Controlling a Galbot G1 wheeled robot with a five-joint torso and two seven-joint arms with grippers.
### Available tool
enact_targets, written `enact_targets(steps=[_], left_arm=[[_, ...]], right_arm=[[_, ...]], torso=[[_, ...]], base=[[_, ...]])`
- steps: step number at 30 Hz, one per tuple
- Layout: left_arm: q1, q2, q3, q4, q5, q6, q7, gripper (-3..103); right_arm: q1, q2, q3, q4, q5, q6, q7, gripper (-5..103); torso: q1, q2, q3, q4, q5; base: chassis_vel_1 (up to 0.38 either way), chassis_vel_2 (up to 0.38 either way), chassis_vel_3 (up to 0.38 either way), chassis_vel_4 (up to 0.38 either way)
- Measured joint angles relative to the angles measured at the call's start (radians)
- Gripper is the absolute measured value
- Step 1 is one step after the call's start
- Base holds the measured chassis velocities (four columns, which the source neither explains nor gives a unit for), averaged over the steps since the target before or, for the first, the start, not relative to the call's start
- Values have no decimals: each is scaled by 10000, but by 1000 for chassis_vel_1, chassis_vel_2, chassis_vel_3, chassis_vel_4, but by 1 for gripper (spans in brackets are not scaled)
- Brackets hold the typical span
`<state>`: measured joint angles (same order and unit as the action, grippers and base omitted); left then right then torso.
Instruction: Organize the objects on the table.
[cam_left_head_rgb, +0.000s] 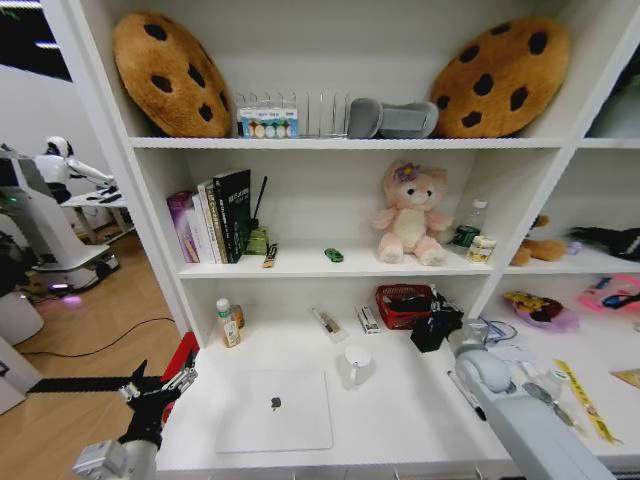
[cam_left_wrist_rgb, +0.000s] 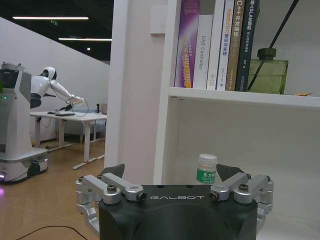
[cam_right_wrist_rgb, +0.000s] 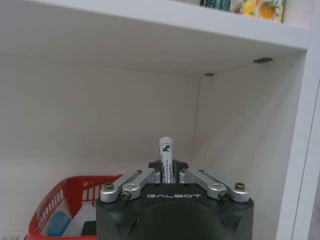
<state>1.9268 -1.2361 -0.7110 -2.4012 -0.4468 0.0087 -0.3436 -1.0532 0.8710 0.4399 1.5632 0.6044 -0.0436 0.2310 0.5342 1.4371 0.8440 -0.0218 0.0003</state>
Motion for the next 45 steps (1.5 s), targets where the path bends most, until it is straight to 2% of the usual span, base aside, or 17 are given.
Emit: enact_targets(steps=[15, 17, 18, 20, 21, 23, 24, 26, 29, 30, 31, 33, 34, 35, 36, 37, 45], left_arm=[[0, 0, 0, 0, 0, 0, 0, 100], [0, 0, 0, 0, 0, 0, 0, 100], [0, 0, 0, 0, 0, 0, 0, 100], [0, 0, 0, 0, 0, 0, 0, 100], [0, 0, 0, 0, 0, 0, 0, 100], [0, 0, 0, 0, 0, 0, 0, 100], [0, 0, 0, 0, 0, 0, 0, 100], [0, 0, 0, 0, 0, 0, 0, 100], [0, 0, 0, 0, 0, 0, 0, 100], [0, 0, 0, 0, 0, 0, 0, 100], [0, 0, 0, 0, 0, 0, -2, 100], [0, 0, 0, 1, -1, 0, -1, 100], [0, 0, 0, 0, 0, 0, 0, 100], [0, 0, 0, 0, 0, -1, 0, 100], [0, 0, 0, 0, 0, -1, 0, 100], [0, 0, 0, 0, 0, -1, 0, 100], [-1, -1, 0, 0, 0, -1, 0, 100]], right_arm=[[428, 53, -434, -624, -50, 108, -8, 11], [276, 61, -406, -483, -60, 48, 64, 22], [276, 61, -406, -483, -60, 48, 64, 22], [147, 49, -331, -344, -60, 27, 90, 33], [147, 49, -331, -344, -60, 27, 90, 33], [-73, 38, -204, -64, -44, -20, 129, 44], [-73, 38, -204, -64, -44, -20, 129, 44], [-374, 15, -57, 357, -33, -82, 178, 54], [-587, -11, 37, 687, 42, -202, 224, 60], [-1162, -74, 273, 1504, 232, -483, 280, 65], [-1711, -88, 493, 2135, 303, -654, 309, 77], [-2132, -80, 697, 2556, 349, -773, 357, 77], [-2679, -33, 1031, 3110, 393, -904, 436, 82], [-3109, 3, 1331, 3569, 409, -1018, 460, 87], [-3109, 3, 1331, 3569, 409, -1018, 460, 87], [-3745, 65, 1742, 4279, 415, -1239, 488, 97], [-5642, 596, 2763, 5657, 647, -2514, 1400, 100]], torso=[[0, 0, -1, 3, -3], [-1, 0, -1, 1, -2], [-1, 0, -1, 1, -2], [0, 1, -1, 1, -3], [0, 1, -1, 1, -3], [-1, 2, 0, 2, -3], [-1, 2, 0, 2, -3], [0, 2, -1, 3, -1], [0, 1, -1, 4, -1], [0, 2, -1, 5, -4], [0, 2, -2, 4, -5], [0, 2, -2, -1, -2], [-1, 2, -2, -6, -3], [-1, 3, -3, 3, -3], [-1, 3, -3, 3, -3], [-1, 3, -2, -2, -2], [-1, 3, -3, 1, -3]], base=[[0, 0, 0, 0], [0, 0, 0, 0], [0, 0, 0, 0], [0, 0, 0, 0], [0, 0, 0, 0], [0, 0, 0, 0], [0, 0, 0, 0], [0, 0, 0, 0], [0, 0, 0, 0], [0, 0, 0, 0], [0, 0, 0, 0], [0, 0, 0, 0], [0, 0, 0, 0], [0, 0, 0, 0], [0, 0, 0, 0], [0, 0, 0, 0], [0, 0, 0, 0]])
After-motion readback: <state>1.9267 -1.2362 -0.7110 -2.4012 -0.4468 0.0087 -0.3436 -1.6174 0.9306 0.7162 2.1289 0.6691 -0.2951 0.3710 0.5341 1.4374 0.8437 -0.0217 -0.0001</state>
